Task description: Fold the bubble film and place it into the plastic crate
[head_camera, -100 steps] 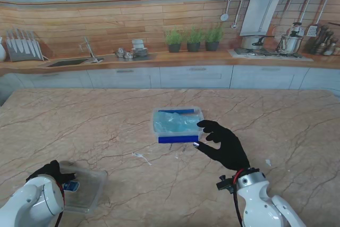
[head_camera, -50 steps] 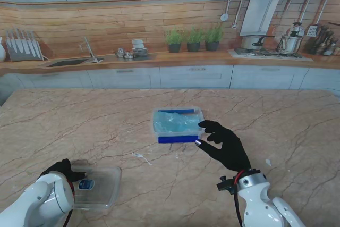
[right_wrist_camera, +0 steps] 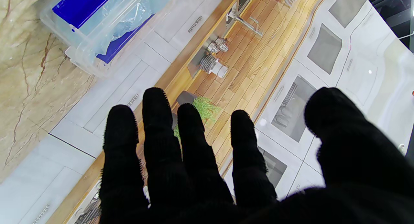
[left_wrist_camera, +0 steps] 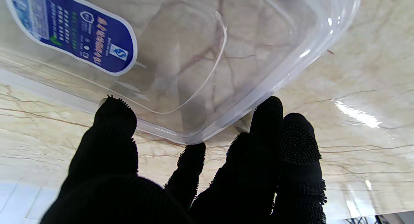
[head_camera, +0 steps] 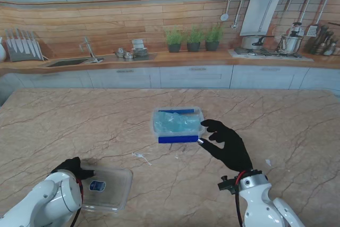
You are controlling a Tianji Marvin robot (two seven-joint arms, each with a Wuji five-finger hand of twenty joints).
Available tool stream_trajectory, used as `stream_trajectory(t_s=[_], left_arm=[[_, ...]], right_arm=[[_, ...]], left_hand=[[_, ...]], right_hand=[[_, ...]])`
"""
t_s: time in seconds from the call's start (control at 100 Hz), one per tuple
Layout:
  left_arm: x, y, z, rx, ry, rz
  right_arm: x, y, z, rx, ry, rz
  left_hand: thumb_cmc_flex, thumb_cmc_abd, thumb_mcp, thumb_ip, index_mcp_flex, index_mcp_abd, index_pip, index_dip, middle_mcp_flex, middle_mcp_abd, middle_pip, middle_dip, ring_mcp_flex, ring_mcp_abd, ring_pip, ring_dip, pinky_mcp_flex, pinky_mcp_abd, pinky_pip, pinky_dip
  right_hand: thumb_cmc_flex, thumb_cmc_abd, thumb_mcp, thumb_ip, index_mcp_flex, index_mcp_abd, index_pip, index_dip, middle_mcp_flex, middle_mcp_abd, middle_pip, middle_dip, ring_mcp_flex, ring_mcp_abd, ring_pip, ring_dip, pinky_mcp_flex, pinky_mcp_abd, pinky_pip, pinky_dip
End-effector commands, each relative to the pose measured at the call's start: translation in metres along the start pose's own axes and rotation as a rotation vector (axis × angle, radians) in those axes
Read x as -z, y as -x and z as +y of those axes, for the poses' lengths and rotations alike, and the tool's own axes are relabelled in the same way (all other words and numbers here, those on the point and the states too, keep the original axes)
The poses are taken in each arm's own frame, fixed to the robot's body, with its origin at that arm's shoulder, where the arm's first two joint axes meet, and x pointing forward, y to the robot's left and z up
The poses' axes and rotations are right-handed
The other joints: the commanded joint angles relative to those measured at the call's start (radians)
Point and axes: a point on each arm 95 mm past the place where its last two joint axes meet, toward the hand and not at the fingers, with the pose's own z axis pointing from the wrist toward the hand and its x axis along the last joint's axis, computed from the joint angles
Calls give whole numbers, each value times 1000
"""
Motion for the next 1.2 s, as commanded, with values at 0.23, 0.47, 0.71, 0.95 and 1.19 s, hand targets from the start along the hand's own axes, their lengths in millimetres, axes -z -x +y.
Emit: stream_trajectory(t_s=[0.23,0.47,0.71,0.95,1.19], left_arm=[[11,-18,6,12,13,49],[16,-36,5,1,38,78],[20,-53,8,-24,59,114],[23,-68,14,-41,92,140],[23,-88,17,-16,120,169]], right_arm=[[2,-2,-2,-13,3,-5],[3,-2,-1,-20,14,-1],[5,-2,1,-23,25,-2],[6,-1,1,-27,20,-5],[6,-1,1,-33,16,-7]], left_hand=[[2,-55,69,29,27,-9,51,-5,91,-68,106,34,122,-6,116,31,133,-11,165,36],[-22,-67,109,24,49,0,63,-7,152,-69,208,150,178,-15,157,20,200,-19,215,7],[-31,-72,128,22,72,11,79,-5,240,-86,307,251,231,-21,190,13,261,-16,253,-13],[-38,-70,134,21,95,28,94,-4,321,-89,359,291,282,-27,207,1,316,-2,273,-31],[-42,-61,129,21,113,43,106,-8,395,-96,384,295,338,-24,229,-15,365,24,294,-56]], right_hand=[[-27,57,-26,15,-4,-18,-22,-7,10,6,-19,-4,8,6,14,13,-8,-10,4,24],[-27,58,-27,16,-2,-19,-21,-8,12,7,-18,-4,7,8,13,13,-9,-8,3,25],[-28,59,-28,16,-1,-16,-22,-10,12,9,-20,-5,8,8,13,13,-9,-9,2,25],[-30,61,-29,16,-1,-17,-22,-10,12,9,-21,-5,6,8,12,13,-10,-9,1,26],[-30,62,-29,16,1,-16,-24,-11,14,10,-22,-5,6,9,11,13,-10,-8,0,26]])
